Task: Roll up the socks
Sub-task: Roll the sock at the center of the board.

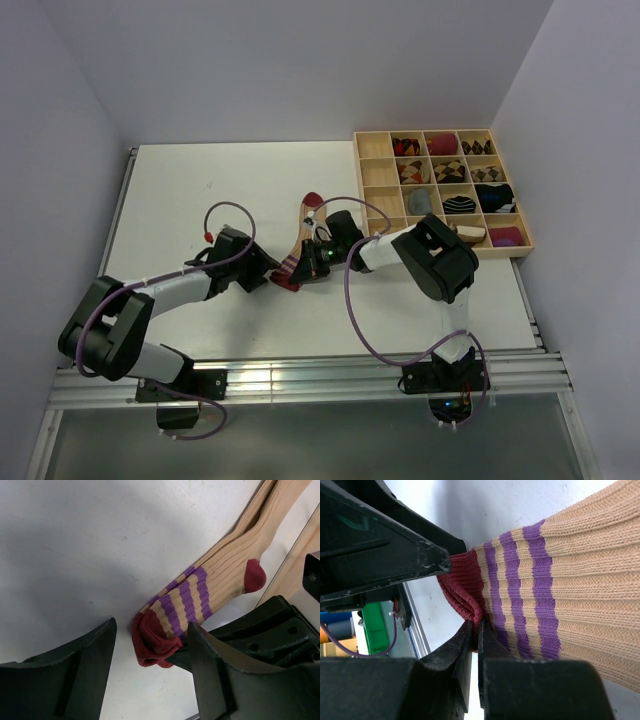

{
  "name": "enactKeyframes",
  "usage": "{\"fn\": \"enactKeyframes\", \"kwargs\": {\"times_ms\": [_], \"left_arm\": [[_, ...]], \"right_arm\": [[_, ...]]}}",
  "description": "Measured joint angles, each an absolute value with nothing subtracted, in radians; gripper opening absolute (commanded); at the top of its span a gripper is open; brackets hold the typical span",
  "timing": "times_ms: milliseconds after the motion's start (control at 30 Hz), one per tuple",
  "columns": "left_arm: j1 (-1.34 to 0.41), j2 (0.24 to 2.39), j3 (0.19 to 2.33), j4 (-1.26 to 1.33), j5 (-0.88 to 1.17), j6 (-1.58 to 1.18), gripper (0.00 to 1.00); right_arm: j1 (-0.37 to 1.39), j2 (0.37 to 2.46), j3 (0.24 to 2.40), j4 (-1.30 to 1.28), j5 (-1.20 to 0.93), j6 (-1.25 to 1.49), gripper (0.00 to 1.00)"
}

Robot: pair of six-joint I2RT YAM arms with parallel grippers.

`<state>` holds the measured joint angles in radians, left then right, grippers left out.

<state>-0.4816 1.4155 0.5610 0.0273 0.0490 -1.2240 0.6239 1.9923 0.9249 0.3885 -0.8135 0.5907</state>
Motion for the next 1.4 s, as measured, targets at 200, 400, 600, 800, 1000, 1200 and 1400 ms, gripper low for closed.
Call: {"fn": "enactKeyframes", "kwargs": {"times_ms": [200, 400, 600, 800, 1000, 1200, 1400], "left_arm": [[-0.490, 1.431, 0.573, 0.015, 0.057, -1.233, 0.49], [-0.502, 1.434, 0.579, -0.021, 0.058, -1.247, 0.33], [-0.505, 1.438, 0.625, -0.102, 0.045, -1.244, 0.07], [-0.506, 1.459, 0.692, -0.191, 0.035, -1.238, 0.00], [-0.506, 1.512, 0.750, -0.290, 0.028, -1.224, 0.00], [-0.506, 1.563, 0.846, -0.405, 0.027, -1.199, 0.00], [-0.506, 1.576, 0.917, -0.471, 0.025, -1.189, 0.01]], "right_arm": [[0.624, 1.992, 0.925, 0.389, -0.813, 0.591, 0.00], [0.624, 1.992, 0.924, 0.390, -0.812, 0.589, 0.00], [0.625, 1.984, 0.924, 0.387, -0.799, 0.566, 0.00], [0.640, 1.953, 0.915, 0.381, -0.766, 0.501, 0.25], [0.667, 1.860, 0.857, 0.385, -0.712, 0.415, 0.48], [0.720, 1.798, 0.842, 0.398, -0.622, 0.319, 0.55], [0.813, 1.769, 0.828, 0.396, -0.455, 0.219, 0.58]]}}
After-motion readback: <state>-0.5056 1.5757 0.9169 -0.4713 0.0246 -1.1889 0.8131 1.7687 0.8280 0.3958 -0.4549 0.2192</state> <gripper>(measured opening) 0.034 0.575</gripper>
